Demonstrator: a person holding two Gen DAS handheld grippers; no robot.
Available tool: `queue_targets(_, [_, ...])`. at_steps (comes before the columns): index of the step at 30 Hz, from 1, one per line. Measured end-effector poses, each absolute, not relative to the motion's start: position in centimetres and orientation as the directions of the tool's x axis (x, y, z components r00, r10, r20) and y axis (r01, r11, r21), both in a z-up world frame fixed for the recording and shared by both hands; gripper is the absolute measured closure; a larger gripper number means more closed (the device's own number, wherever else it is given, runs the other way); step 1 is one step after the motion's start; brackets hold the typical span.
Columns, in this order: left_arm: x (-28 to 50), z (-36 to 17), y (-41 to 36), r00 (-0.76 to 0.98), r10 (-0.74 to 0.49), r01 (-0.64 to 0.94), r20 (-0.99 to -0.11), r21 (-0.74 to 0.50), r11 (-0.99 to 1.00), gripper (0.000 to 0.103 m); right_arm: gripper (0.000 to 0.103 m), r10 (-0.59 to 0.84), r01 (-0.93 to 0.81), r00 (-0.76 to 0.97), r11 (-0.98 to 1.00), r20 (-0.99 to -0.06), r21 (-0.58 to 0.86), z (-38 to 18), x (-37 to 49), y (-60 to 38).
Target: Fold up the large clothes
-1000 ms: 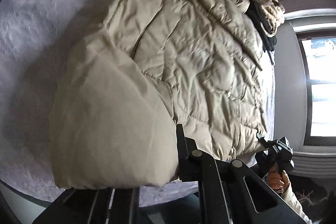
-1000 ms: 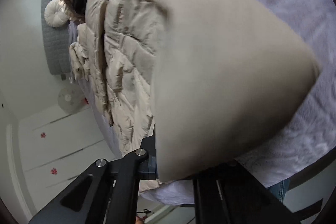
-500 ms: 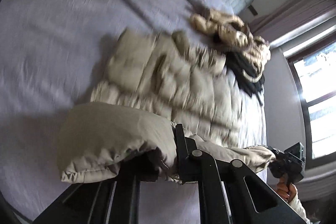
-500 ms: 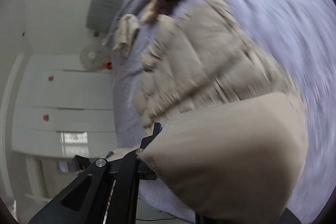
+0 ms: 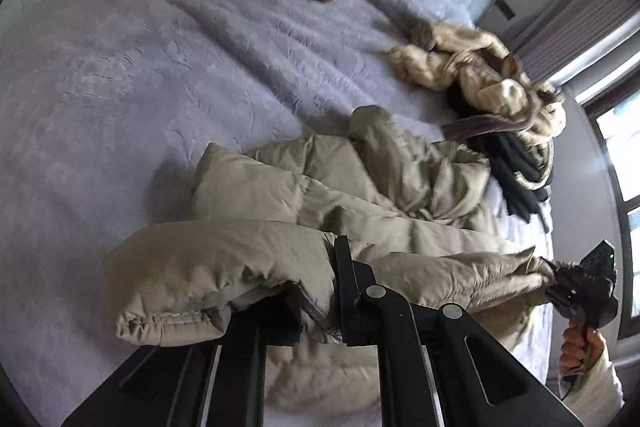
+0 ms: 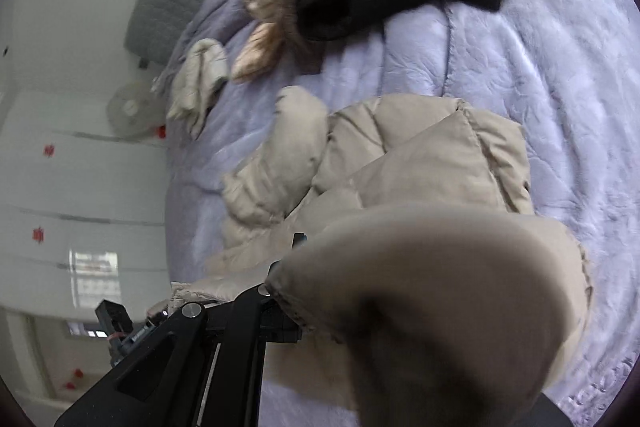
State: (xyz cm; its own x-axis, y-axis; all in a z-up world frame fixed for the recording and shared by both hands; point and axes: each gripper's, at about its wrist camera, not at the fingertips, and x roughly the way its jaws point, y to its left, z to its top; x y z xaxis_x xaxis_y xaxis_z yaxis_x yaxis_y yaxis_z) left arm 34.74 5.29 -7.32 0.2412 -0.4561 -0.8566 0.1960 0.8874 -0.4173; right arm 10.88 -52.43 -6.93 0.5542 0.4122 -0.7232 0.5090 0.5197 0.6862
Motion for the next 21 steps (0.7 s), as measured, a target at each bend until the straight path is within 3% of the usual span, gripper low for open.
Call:
queue_targets(3, [35.8, -8.0, 4.9, 0.214, -0.428, 0.221, -0.878, -0.384, 0.897, 0.079, 0.094, 0.401, 0.539, 0.551, 0.499, -0.732, 0.679, -8.2, 11.6, -52.7])
queue_targets(4, [35.9, -7.8, 4.9, 0.215, -0.422, 0.232, -0.881, -0.374, 0.898, 0.068, 0.094, 0.397, 0.551, 0.546, 0.493, -0.738, 0.673, -8.5, 11.8, -52.7])
queue_targets(5, [35.8, -7.3, 5.1, 0.222, -0.416, 0.242, -0.882, -0.363, 0.900, 0.054, 0.093, 0.396, 0.559, 0.543, 0.488, -0.741, 0.670, -8.7, 11.9, -52.7])
queue_targets(6, [35.6, -6.6, 5.4, 0.242, -0.399, 0.252, -0.885, -0.340, 0.906, 0.018, 0.093, 0.395, 0.567, 0.539, 0.484, -0.744, 0.667, -8.8, 12.1, -52.8])
queue_targets(7, [35.2, -5.7, 5.8, 0.281, -0.364, 0.263, -0.888, -0.294, 0.919, 0.000, 0.090, 0.395, 0.573, 0.534, 0.481, -0.748, 0.664, -8.9, 12.1, -52.9])
queue_targets(9, [34.7, -4.0, 6.4, 0.334, -0.321, 0.299, -0.886, -0.223, 0.928, 0.000, 0.089, 0.390, 0.576, 0.519, 0.498, -0.761, 0.648, -8.6, 12.6, -52.8])
queue_targets(12, [34.6, -3.0, 6.9, 0.365, -0.285, 0.294, -0.886, -0.181, 0.938, 0.000, 0.077, 0.366, 0.552, 0.487, 0.574, -0.793, 0.604, -7.5, 13.9, -52.3])
queue_targets(14, [34.6, -3.0, 6.4, 0.385, -0.279, 0.298, -0.880, -0.167, 0.940, 0.002, 0.059, 0.348, 0.519, 0.494, 0.617, -0.797, 0.591, -6.3, 14.5, -51.8])
queue_targets(15, [34.6, -3.3, 5.9, 0.399, -0.262, 0.297, -0.879, -0.146, 0.944, 0.011, 0.036, 0.344, 0.496, 0.505, 0.635, -0.792, 0.592, -5.6, 14.7, -51.6])
queue_targets(16, [34.6, -3.6, 5.4, 0.398, -0.254, 0.300, -0.882, -0.137, 0.944, 0.024, 0.022, 0.332, 0.466, 0.521, 0.661, -0.786, 0.588, -4.5, 14.7, -51.2])
queue_targets(17, [34.6, -4.3, 4.7, 0.385, -0.252, 0.308, -0.888, -0.134, 0.942, 0.032, 0.022, 0.320, 0.448, 0.529, 0.681, -0.786, 0.579, -3.7, 14.5, -50.8])
queue_targets(18, [34.6, -5.0, 4.0, 0.367, -0.258, 0.319, -0.894, -0.139, 0.937, 0.048, 0.022, 0.310, 0.430, 0.533, 0.702, -0.787, 0.568, -3.0, 14.2, -50.4])
queue_targets(20, [34.3, -6.4, 2.7, 0.342, -0.268, 0.346, -0.901, -0.145, 0.927, 0.061, 0.034, 0.281, 0.403, 0.525, 0.749, -0.803, 0.526, -1.9, 13.2, -49.4])
queue_targets(21, [34.2, -7.2, 2.0, 0.344, -0.254, 0.354, -0.904, -0.125, 0.927, 0.061, 0.061, 0.248, 0.401, 0.505, 0.781, -0.827, 0.479, -1.9, 12.5, -48.9])
